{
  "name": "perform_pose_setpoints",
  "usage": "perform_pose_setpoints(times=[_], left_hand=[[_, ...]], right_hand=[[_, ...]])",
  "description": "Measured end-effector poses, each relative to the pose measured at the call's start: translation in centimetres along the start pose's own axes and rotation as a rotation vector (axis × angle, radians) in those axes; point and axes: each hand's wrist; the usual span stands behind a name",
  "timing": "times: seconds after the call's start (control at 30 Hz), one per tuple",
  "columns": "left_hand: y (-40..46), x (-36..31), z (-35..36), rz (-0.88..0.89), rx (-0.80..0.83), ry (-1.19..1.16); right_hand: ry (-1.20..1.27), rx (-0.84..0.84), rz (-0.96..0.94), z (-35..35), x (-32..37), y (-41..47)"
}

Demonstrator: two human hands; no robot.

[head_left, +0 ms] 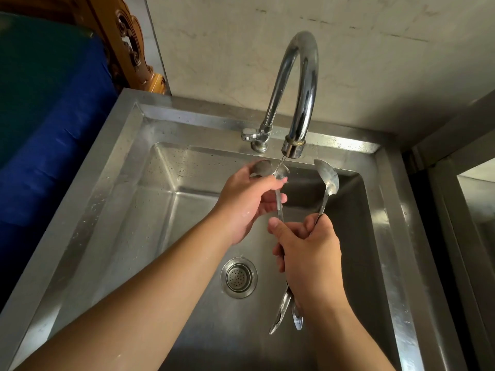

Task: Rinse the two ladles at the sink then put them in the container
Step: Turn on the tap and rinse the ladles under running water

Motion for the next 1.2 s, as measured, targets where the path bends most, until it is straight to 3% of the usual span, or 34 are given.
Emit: perform_pose_setpoints(times=[0.27,0.43,0.57,1.2], left_hand=[[1.1,-0.6,0.4,-0.053,-0.165,-0.001],[0.7,-1.0,0.4,-0.026,0.013,-0.081],[0.1,-0.8,0.3,0.048,0.147,-0.007],[-1.1,-0.6,0.2,0.143,0.075,0.11]], right_hand=[[0.023,0.014,-0.001,0.3,0.3,-0.2],[0.151,0.042,0.024,-0.2,0.7,-0.2],[0.2,0.052,0.028,-0.4,0.8,-0.2],[0.219,0.128,0.028,-0.3,-1.9,-0.5]])
Point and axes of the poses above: each hand's wrist, its own y-axis towards the middle knuckle, its own z-axis out of the palm, x = y × z, and after that the axes turned 3 degrees about z, right-handed
